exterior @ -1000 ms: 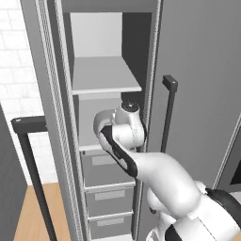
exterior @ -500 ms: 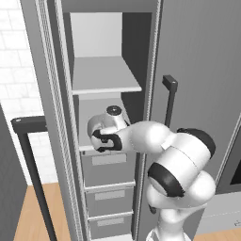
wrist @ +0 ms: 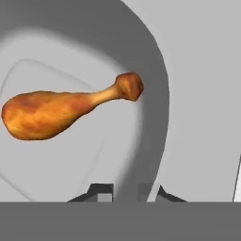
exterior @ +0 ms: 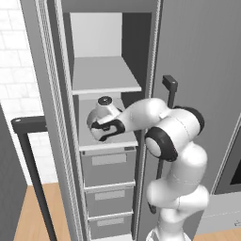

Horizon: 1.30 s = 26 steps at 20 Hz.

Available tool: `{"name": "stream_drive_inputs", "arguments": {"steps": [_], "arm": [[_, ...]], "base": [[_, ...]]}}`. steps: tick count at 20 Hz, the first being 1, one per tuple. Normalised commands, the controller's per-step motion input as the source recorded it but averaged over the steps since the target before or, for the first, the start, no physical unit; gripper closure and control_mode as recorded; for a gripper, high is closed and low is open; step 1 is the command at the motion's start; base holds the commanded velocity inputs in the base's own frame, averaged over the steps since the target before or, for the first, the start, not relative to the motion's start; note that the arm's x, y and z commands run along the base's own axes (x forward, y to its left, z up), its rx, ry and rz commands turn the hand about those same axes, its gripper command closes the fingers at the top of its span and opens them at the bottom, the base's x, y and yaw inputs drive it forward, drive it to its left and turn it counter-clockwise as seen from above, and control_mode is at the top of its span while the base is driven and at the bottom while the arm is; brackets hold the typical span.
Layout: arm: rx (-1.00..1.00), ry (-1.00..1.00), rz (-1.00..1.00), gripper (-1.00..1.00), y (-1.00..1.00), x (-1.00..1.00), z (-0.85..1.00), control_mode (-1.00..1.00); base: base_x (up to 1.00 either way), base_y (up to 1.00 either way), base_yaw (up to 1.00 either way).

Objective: Take the meat container that has the chicken drumstick and place it on the second highest rack of the freezer. Then take the vegetable container that has the avocado and corn and place it on the highest rack of the freezer.

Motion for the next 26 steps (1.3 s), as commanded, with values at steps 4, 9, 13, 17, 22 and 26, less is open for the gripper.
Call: {"name": "stream_drive_inputs", "arguments": {"steps": [4,9,13,17,22,26], "arm": [[0.0,-0.1,0.0,-1.0,-0.01,-0.39,0.06,-1.0],[0.02,-0.02,0.0,-1.0,-0.18,-0.96,0.54,-1.0],[0.02,0.01,0.0,-1.0,-0.45,-1.0,0.85,-1.0],[0.0,0.0,0.0,-1.0,-0.58,-1.0,0.55,-1.0],[0.0,-0.06,0.04,-1.0,-0.44,-1.0,0.68,-1.0],[0.0,-0.11,0.03,-1.0,-0.11,-0.98,1.0,-1.0]], "base": [[0.0,0.0,0.0],[0.0,0.0,0.0],[0.0,0.0,0.0],[0.0,0.0,0.0],[0.0,0.0,0.0],[0.0,0.0,0.0]]}}
